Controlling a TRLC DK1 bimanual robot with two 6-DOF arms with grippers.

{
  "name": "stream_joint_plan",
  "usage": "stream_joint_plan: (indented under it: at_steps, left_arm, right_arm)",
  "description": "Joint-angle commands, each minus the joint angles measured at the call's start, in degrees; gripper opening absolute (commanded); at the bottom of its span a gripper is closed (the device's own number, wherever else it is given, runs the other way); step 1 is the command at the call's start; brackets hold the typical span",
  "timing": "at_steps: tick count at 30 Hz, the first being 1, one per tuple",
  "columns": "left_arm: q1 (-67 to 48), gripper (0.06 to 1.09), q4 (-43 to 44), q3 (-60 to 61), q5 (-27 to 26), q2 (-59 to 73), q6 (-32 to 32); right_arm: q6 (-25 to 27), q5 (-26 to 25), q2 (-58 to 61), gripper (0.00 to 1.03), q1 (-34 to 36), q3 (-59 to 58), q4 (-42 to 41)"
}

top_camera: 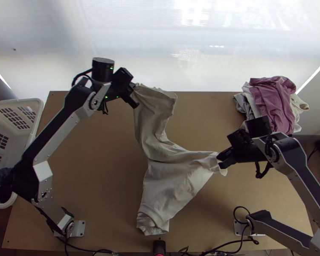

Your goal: Fold the t-shirt

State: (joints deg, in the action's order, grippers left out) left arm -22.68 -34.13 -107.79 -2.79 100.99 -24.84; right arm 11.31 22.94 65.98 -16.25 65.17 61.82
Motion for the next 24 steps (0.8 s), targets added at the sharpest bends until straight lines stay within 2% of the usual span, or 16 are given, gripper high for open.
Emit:
stream_joint_plan:
  at_steps: [1,5,9,11,18,24]
  left_arm:
    - [8.7,0.1,-5.51,-0.05,-0.03,-8.88,0.49]
    - [13.89,0.1,-8.5,0.12,-0.38,-13.01,0.58]
    - [17.58,0.1,-8.94,0.12,-0.64,-16.61,0.58]
    - [19.07,0.1,-8.94,-0.14,-0.64,-17.76,0.32]
    - [23.47,0.1,-11.13,1.18,-2.57,-23.73,1.9]
    - [23.64,0.1,-13.59,9.88,-3.89,-33.05,1.9]
  right_arm:
    - [2.4,0.0,1.44,0.03,12.3,12.7,1.46]
    - [2.49,0.0,5.22,0.03,19.77,20.61,0.93]
    - [1.61,0.0,8.47,0.03,21.7,27.73,0.23]
    - [-1.12,0.0,9.43,0.03,22.05,31.34,-1.18]
    - [-5.6,0.09,11.9,0.03,17.83,41.01,-1.09]
    - [-3.49,0.0,9.17,0.03,9.66,34.5,3.83]
